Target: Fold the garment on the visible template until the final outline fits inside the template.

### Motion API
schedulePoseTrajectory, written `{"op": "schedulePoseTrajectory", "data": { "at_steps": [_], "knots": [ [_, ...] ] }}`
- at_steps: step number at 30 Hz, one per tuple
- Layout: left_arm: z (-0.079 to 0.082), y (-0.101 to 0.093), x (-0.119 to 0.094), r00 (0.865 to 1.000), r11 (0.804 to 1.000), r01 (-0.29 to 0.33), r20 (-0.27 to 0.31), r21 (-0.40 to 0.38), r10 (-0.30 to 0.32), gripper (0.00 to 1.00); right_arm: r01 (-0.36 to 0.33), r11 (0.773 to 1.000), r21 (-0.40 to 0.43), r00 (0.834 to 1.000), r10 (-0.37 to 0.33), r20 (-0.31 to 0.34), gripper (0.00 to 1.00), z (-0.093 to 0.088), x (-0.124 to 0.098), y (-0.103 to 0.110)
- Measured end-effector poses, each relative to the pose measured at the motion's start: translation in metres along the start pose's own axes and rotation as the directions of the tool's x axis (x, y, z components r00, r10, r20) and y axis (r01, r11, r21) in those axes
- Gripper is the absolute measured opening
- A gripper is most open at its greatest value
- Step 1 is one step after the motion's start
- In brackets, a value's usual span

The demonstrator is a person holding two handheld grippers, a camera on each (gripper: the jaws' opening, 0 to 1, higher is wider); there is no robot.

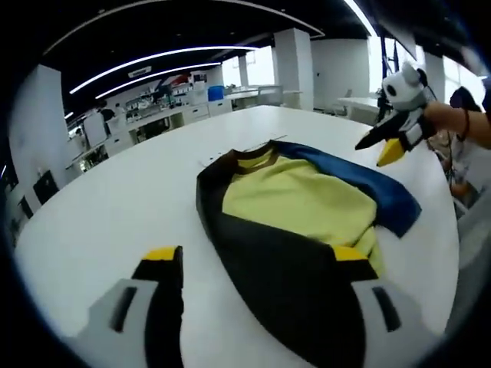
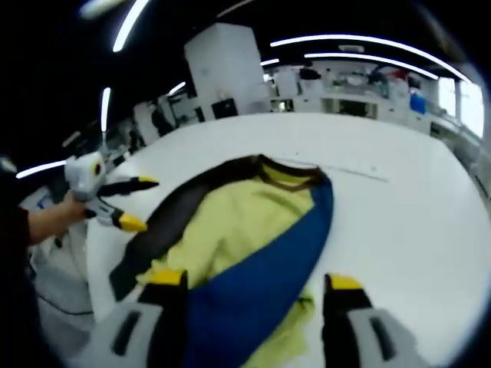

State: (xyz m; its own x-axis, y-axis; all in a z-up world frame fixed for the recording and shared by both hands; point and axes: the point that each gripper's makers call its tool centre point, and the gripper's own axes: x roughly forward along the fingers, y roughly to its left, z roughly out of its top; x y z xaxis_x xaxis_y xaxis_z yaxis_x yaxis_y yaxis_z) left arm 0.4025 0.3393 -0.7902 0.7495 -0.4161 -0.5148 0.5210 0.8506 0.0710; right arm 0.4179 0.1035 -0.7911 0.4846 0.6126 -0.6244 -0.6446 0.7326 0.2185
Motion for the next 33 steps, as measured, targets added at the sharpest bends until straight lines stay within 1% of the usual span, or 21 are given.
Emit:
{"op": "schedulePoseTrajectory", "data": {
  "at_steps": [4, 7, 9, 12, 13, 15, 17, 18, 19, 20, 22, 24, 27, 29, 31, 33],
  "knots": [
    [-0.012, -0.005, -0.003, 1.0, 1.0, 0.008, -0.023, -0.029, -0.008, 0.67, 0.0, 1.0, 0.016, 1.0, 0.001, -0.011, 0.67, -0.014, -0.005, 0.009],
    [-0.016, -0.009, -0.006, 1.0, 0.998, 0.012, -0.026, -0.056, -0.014, 0.64, 0.001, 1.0, 0.028, 1.0, 0.0, -0.025, 0.64, -0.023, -0.006, 0.012],
    [-0.022, -0.008, -0.007, 0.999, 0.997, 0.015, -0.036, -0.073, -0.018, 0.61, -0.002, 0.999, 0.04, 1.0, 0.003, -0.029, 0.63, -0.028, -0.005, 0.012],
    [-0.033, -0.009, -0.01, 0.997, 0.995, 0.014, -0.07, -0.097, -0.021, 0.57, -0.009, 0.998, 0.058, 0.999, 0.011, -0.036, 0.59, -0.035, -0.008, 0.016],
    [-0.035, -0.009, -0.009, 0.997, 0.994, 0.016, -0.071, -0.104, -0.024, 0.55, -0.008, 0.998, 0.063, 0.999, 0.01, -0.038, 0.57, -0.039, -0.009, 0.017],
    [-0.04, -0.011, -0.01, 0.996, 0.992, 0.017, -0.083, -0.129, -0.028, 0.5, -0.002, 0.997, 0.076, 0.999, 0.005, -0.043, 0.54, -0.044, -0.009, 0.015],
    [-0.046, -0.014, -0.011, 0.994, 0.99, 0.021, -0.099, -0.142, -0.035, 0.41, 0.009, 0.995, 0.095, 0.999, -0.005, -0.042, 0.49, -0.048, -0.015, 0.017],
    [-0.049, -0.014, -0.011, 0.993, 0.989, 0.02, -0.109, -0.149, -0.037, 0.38, 0.011, 0.995, 0.102, 0.999, -0.007, -0.042, 0.47, -0.049, -0.014, 0.016],
    [-0.057, -0.015, -0.009, 0.991, 0.987, 0.027, -0.128, -0.16, -0.048, 0.33, 0.023, 0.993, 0.118, 0.999, -0.018, -0.047, 0.43, -0.052, -0.015, 0.015],
    [-0.06, -0.015, -0.009, 0.99, 0.986, 0.022, -0.132, -0.166, -0.045, 0.29, 0.029, 0.992, 0.126, 0.998, -0.022, -0.057, 0.4, -0.055, -0.016, 0.015],
    [-0.061, -0.017, -0.012, 0.99, 0.984, 0.028, -0.131, -0.176, -0.052, 0.25, 0.034, 0.991, 0.126, 0.998, -0.027, -0.053, 0.33, -0.057, -0.019, 0.016],
    [-0.059, -0.018, -0.013, 0.991, 0.982, 0.03, -0.121, -0.189, -0.054, 0.24, 0.046, 0.99, 0.13, 0.998, -0.04, -0.047, 0.26, -0.057, -0.02, 0.014],
    [-0.06, -0.018, -0.013, 0.99, 0.981, 0.032, -0.126, -0.192, -0.057, 0.19, 0.056, 0.987, 0.147, 0.998, -0.051, -0.04, 0.14, -0.06, -0.021, 0.014],
    [-0.061, -0.018, -0.013, 0.99, 0.98, 0.031, -0.13, -0.198, -0.058, 0.14, 0.063, 0.985, 0.161, 0.998, -0.058, -0.036, 0.07, -0.061, -0.021, 0.012],
    [-0.063, -0.016, -0.013, 0.99, 0.977, 0.026, -0.132, -0.212, -0.055, 0.07, 0.061, 0.978, 0.198, 0.998, -0.057, -0.025, 0.0, -0.061, -0.022, 0.013],
    [-0.062, -0.018, -0.012, 0.988, 0.96, 0.051, -0.123, -0.274, -0.088, 0.02, 0.06, 0.973, 0.221, 0.998, -0.057, -0.019, 0.0, -0.062, -0.022, 0.011]
  ]
}}
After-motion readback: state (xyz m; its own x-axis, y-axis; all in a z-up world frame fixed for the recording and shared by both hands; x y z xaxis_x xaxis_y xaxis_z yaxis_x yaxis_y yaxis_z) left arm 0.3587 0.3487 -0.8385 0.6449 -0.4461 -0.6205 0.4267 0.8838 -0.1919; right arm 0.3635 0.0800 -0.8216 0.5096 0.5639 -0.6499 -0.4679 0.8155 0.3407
